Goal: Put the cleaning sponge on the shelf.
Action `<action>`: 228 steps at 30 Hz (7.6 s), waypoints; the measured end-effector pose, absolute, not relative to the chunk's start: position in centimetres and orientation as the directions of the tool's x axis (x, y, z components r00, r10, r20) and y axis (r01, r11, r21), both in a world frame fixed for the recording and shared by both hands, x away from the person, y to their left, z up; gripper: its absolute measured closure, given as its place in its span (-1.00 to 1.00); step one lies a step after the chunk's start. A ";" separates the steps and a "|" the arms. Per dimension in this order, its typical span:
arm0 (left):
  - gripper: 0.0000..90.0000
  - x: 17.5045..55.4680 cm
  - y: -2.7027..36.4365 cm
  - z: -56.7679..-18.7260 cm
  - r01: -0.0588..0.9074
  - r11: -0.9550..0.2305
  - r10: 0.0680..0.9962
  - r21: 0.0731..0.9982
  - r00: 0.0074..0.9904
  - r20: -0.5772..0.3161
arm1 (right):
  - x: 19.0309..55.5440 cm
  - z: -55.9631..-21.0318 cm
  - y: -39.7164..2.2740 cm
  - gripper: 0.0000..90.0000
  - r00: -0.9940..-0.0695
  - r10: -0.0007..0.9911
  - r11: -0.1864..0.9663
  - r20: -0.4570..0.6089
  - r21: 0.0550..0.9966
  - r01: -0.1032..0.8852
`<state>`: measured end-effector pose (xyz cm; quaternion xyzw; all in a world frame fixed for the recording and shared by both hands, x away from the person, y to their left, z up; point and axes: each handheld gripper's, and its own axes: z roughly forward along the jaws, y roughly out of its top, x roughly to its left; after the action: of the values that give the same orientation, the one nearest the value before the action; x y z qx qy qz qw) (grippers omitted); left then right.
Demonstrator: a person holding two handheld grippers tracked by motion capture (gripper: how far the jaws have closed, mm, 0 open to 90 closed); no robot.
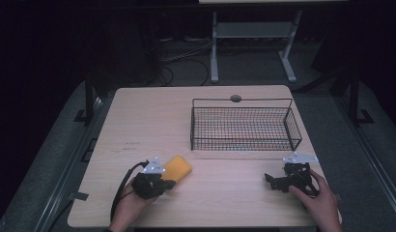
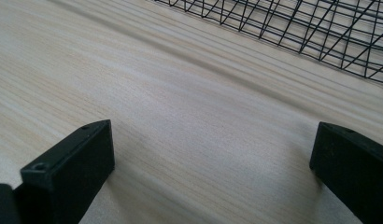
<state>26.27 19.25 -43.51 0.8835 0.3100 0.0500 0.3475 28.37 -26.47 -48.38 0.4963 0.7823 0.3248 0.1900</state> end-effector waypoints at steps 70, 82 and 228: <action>-0.57 34.0 15.0 -44.4 0.588 -0.737 0.615 0.333 0.788 -0.030 | 28.4 -48.4 -26.5 -1.00 -0.436 0.900 0.297 0.025 0.697 0.653; -0.51 34.0 15.3 -44.2 0.599 -0.721 0.626 0.348 0.779 -0.043 | 28.4 -48.4 -26.5 -1.00 -0.436 0.899 0.298 0.025 0.697 0.653; -0.51 49.2 2.1 -39.1 0.433 -0.814 0.463 0.387 0.886 -0.018 | 28.4 -48.4 -26.5 -1.00 -0.436 0.900 0.296 0.025 0.699 0.651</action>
<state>49.16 2.08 -39.11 0.9516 0.2354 0.0383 0.1940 28.35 -26.48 -48.39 0.4956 0.7820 0.3263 0.1906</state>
